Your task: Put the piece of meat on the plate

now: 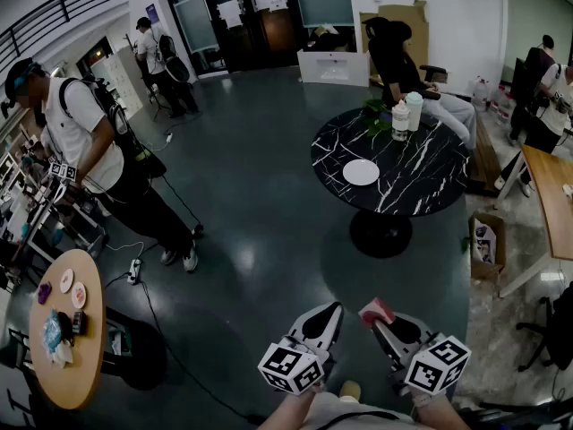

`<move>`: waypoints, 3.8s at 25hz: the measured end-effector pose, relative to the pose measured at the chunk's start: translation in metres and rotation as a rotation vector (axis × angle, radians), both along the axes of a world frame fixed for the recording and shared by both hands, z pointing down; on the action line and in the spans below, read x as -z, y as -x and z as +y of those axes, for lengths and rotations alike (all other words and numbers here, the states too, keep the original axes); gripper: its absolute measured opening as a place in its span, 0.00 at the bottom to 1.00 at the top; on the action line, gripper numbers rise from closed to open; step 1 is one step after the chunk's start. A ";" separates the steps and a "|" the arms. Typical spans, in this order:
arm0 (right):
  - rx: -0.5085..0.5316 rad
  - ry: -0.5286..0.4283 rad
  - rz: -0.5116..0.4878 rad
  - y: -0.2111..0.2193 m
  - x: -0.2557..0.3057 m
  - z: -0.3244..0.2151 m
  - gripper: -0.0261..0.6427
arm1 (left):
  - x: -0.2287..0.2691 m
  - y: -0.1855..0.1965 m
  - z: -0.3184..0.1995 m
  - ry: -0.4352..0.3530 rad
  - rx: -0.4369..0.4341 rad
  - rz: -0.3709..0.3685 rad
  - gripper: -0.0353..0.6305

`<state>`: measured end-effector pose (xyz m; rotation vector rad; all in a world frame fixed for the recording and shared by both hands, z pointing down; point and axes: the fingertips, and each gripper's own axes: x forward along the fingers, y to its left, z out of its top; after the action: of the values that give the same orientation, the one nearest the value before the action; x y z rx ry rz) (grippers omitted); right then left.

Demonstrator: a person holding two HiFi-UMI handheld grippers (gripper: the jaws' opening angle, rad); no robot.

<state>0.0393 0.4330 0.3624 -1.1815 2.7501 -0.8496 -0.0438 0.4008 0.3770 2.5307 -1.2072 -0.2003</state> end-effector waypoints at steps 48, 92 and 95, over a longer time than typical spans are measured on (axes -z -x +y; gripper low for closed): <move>-0.067 0.068 0.044 -0.006 -0.030 -0.295 0.17 | -0.039 -0.028 -0.300 0.085 -0.111 0.033 0.07; 0.081 0.249 0.103 -0.015 -0.119 -0.559 0.17 | -0.100 -0.028 -0.569 0.160 0.012 -0.036 0.07; 0.089 0.301 0.140 -0.013 -0.137 -0.578 0.17 | -0.109 -0.020 -0.587 0.165 0.016 -0.059 0.07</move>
<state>0.0527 -0.1446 0.4993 -1.2104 2.8792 -1.2755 -0.0239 -0.1864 0.4864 2.4004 -1.2132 -0.0281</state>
